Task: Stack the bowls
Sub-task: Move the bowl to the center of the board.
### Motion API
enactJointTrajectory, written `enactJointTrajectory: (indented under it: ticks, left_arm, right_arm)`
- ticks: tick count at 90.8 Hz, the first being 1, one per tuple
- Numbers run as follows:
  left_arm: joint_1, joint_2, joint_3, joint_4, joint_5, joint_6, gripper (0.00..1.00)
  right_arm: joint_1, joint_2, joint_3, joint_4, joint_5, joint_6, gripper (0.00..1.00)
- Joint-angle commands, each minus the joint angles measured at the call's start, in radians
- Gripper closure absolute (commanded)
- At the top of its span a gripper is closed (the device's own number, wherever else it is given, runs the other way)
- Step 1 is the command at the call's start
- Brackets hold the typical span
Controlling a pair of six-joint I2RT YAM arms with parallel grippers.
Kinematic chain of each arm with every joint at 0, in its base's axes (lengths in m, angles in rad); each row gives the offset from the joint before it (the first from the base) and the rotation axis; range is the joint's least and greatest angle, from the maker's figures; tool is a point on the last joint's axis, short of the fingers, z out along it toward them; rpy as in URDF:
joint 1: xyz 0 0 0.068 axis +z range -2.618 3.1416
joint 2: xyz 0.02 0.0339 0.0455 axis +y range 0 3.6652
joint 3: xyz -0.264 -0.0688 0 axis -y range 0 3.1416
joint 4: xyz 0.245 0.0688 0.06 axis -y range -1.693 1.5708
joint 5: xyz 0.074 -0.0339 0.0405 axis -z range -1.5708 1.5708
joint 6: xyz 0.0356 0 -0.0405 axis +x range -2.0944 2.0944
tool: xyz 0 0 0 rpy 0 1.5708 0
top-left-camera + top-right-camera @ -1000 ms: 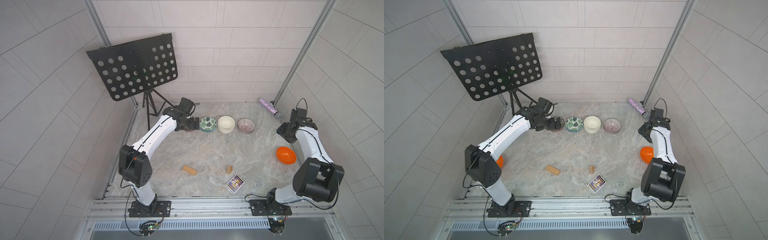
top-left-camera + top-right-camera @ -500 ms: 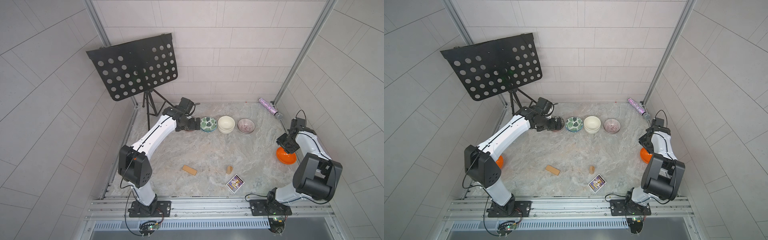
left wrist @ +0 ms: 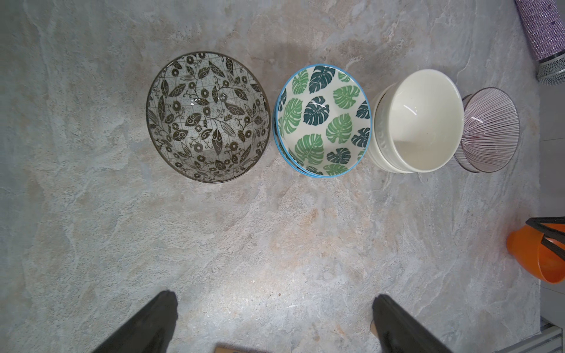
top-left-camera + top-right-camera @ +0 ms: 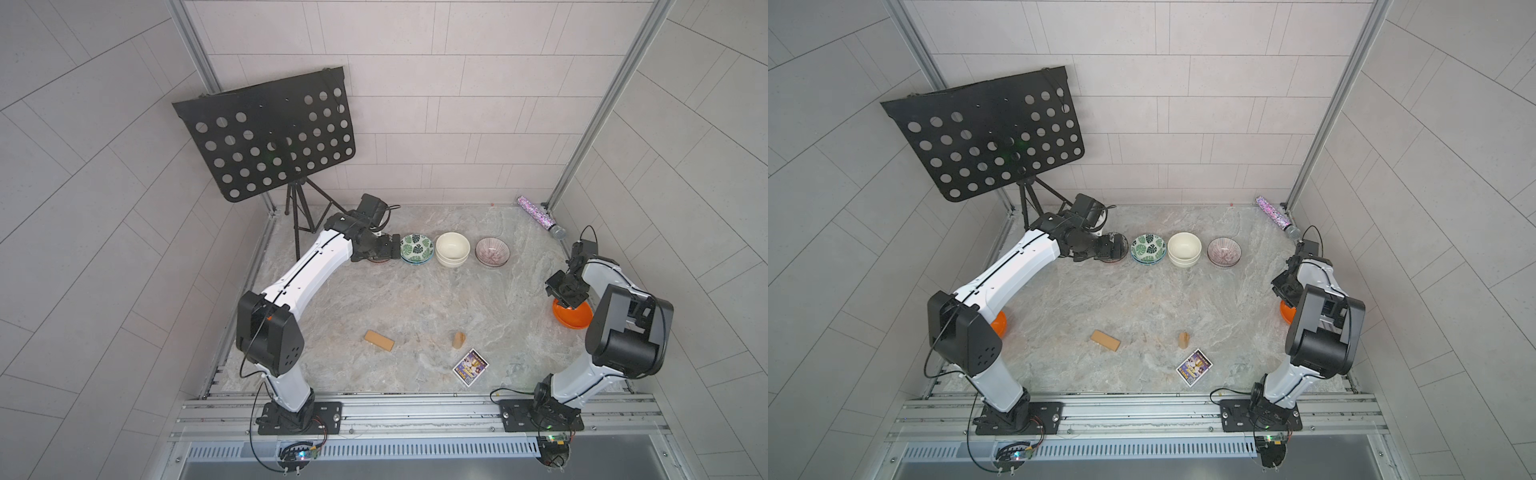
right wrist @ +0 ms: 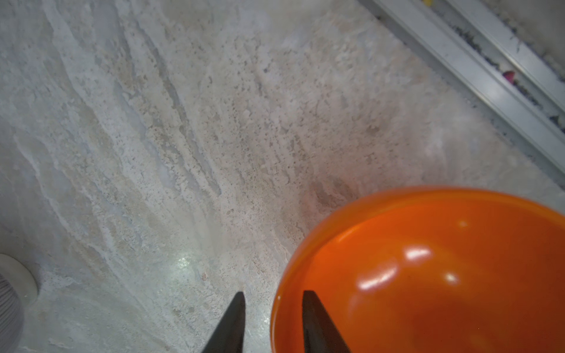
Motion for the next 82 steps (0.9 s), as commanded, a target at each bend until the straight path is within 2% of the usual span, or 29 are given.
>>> enactJointTrajectory:
  ticks: [1,20,41,55,82]
  left_arm:
    - [0.002,0.005,0.027,-0.012,-0.012,0.016,0.00]
    - [0.003,0.004,0.036,-0.009,-0.017,0.012,0.00]
    - [0.003,0.009,0.038,0.004,-0.019,0.003,0.00]
    - [0.004,0.016,0.039,0.005,-0.029,0.003,0.00]
    - [0.024,0.035,0.042,0.024,-0.042,0.005,0.00]
  right_arm:
    - [0.010,0.017,0.027,0.023,-0.006,-0.009,0.78]
    - [0.020,0.012,0.048,0.026,-0.001,-0.028,1.00]
    - [0.113,0.064,0.162,0.009,0.027,-0.027,1.00]
    - [0.187,0.207,0.357,-0.054,0.060,-0.030,1.00]
    - [0.238,0.416,0.628,-0.122,0.095,-0.048,1.00]
